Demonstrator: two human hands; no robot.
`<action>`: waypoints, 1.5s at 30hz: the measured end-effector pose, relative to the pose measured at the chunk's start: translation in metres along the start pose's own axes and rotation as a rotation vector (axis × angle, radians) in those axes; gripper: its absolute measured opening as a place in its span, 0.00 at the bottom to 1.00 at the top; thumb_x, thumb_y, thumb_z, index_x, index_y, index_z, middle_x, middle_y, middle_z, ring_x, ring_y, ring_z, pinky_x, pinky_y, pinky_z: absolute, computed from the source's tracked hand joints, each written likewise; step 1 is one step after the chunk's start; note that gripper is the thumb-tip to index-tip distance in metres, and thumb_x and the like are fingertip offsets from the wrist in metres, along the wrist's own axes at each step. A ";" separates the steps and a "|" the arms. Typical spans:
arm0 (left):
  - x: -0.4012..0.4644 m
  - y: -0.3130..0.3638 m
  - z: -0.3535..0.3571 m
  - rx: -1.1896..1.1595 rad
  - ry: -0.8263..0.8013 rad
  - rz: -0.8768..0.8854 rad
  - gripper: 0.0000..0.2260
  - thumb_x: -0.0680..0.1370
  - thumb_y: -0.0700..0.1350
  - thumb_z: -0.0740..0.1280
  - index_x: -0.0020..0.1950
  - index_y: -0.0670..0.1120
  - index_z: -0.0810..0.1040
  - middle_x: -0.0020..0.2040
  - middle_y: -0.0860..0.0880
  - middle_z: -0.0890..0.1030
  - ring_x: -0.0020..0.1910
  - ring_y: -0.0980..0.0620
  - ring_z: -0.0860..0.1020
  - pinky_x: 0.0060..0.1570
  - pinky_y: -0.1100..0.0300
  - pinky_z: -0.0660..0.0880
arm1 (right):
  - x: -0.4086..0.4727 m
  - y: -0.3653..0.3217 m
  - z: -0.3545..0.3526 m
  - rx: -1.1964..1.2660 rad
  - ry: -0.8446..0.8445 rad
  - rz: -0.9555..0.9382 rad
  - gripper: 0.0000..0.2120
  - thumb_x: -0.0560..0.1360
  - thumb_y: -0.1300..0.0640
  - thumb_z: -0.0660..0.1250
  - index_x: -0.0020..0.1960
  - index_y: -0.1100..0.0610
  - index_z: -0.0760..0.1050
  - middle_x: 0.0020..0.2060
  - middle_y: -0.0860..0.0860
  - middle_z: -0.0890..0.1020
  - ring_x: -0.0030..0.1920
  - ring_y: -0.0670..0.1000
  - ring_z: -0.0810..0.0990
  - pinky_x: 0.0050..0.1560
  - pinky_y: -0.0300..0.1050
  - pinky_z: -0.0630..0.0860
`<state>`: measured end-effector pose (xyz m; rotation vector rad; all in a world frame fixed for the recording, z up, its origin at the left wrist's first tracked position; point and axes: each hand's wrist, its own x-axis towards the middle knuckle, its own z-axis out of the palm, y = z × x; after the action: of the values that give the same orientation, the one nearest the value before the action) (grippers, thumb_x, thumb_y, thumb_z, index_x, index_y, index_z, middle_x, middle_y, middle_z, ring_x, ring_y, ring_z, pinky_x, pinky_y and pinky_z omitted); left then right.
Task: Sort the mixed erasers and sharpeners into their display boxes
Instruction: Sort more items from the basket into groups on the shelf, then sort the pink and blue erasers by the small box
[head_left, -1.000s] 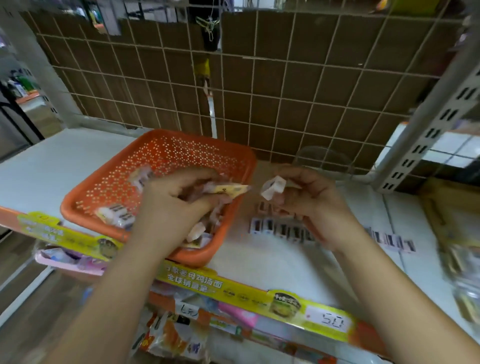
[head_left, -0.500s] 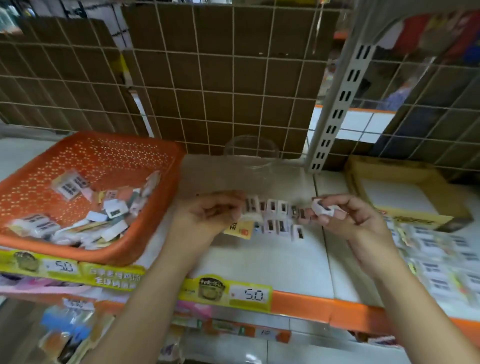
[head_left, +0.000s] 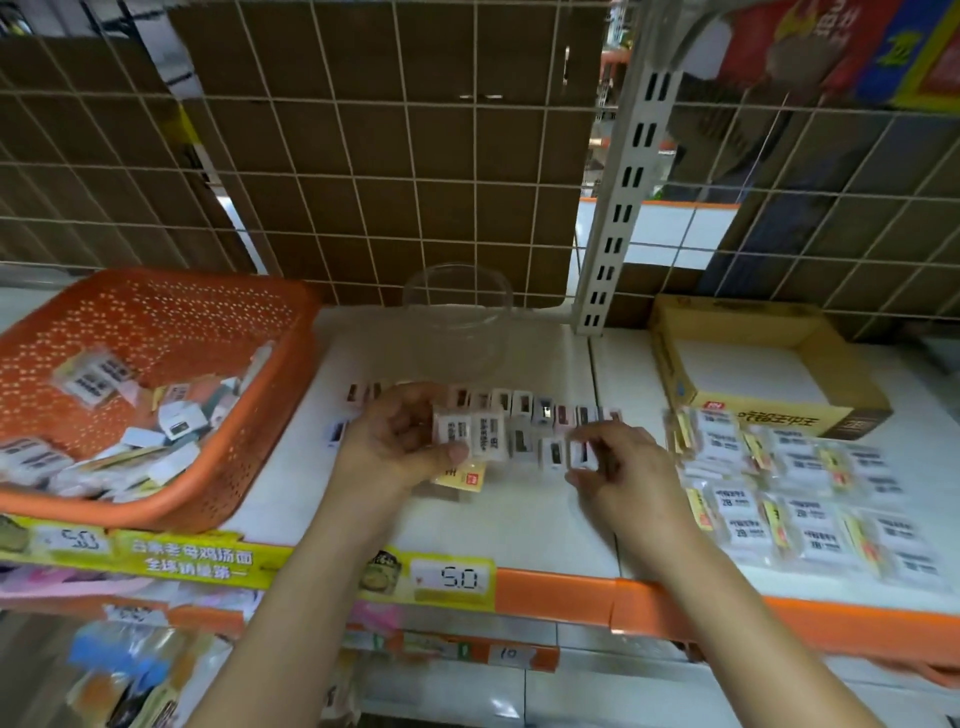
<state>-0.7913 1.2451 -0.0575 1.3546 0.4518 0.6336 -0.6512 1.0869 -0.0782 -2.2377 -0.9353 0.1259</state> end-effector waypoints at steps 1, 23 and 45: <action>0.000 0.000 0.000 -0.006 0.006 -0.002 0.20 0.60 0.31 0.70 0.49 0.46 0.77 0.38 0.53 0.82 0.39 0.56 0.80 0.34 0.64 0.77 | 0.000 -0.002 -0.001 -0.004 0.006 -0.005 0.16 0.69 0.64 0.71 0.56 0.57 0.77 0.43 0.42 0.74 0.53 0.51 0.73 0.46 0.32 0.60; -0.027 -0.005 0.077 0.020 0.142 -0.012 0.25 0.66 0.26 0.69 0.57 0.48 0.73 0.41 0.48 0.76 0.37 0.62 0.78 0.38 0.69 0.75 | -0.015 0.004 -0.045 0.667 -0.289 0.034 0.14 0.73 0.61 0.68 0.53 0.44 0.76 0.45 0.46 0.80 0.44 0.44 0.77 0.47 0.34 0.73; -0.045 -0.048 0.251 1.111 -0.110 0.452 0.18 0.73 0.52 0.57 0.52 0.43 0.80 0.49 0.45 0.79 0.50 0.45 0.75 0.48 0.63 0.65 | -0.071 0.164 -0.194 0.689 0.034 0.284 0.14 0.71 0.69 0.68 0.53 0.56 0.76 0.40 0.49 0.77 0.37 0.40 0.78 0.34 0.29 0.74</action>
<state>-0.6576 1.0228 -0.0641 2.5839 0.4174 0.6875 -0.5410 0.8489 -0.0489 -1.6991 -0.4472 0.4623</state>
